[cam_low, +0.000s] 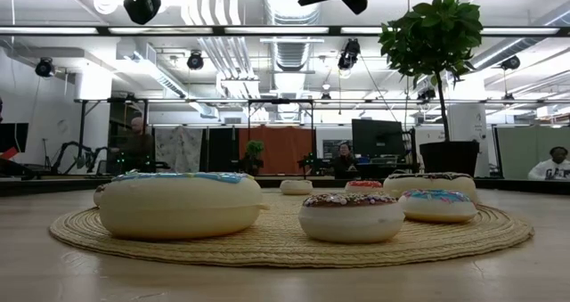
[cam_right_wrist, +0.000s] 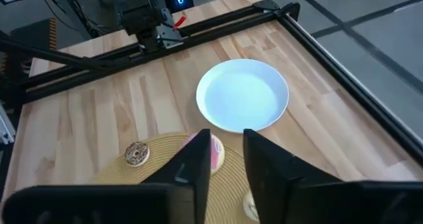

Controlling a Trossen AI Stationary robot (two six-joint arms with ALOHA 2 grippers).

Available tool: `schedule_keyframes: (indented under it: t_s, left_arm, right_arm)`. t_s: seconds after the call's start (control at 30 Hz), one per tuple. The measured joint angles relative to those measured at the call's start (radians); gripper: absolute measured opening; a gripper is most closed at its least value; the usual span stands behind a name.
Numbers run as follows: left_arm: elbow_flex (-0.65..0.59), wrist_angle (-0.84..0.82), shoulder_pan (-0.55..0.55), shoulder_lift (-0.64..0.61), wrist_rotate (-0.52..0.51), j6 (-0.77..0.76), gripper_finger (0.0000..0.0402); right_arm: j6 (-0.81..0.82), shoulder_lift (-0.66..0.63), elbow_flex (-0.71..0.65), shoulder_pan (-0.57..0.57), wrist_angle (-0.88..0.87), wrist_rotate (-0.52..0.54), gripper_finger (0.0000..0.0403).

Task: Pick & Place donuts
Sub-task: Put the large black donut into the gray plate

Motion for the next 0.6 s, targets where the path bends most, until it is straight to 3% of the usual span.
schedule_keyframes:
  t_s: [0.27, 0.6]
  left_arm:
    - [0.0, 0.0, 0.0, 0.0, 0.0, -0.001, 0.0]
    - [0.0, 0.0, 0.0, 0.0, 0.0, -0.002, 0.0]
  right_arm:
    - [0.034, 0.0, -0.017, 0.0, -0.003, -0.001, 0.0154]
    - [0.034, 0.001, -0.017, 0.0, -0.034, -0.011, 0.0196]
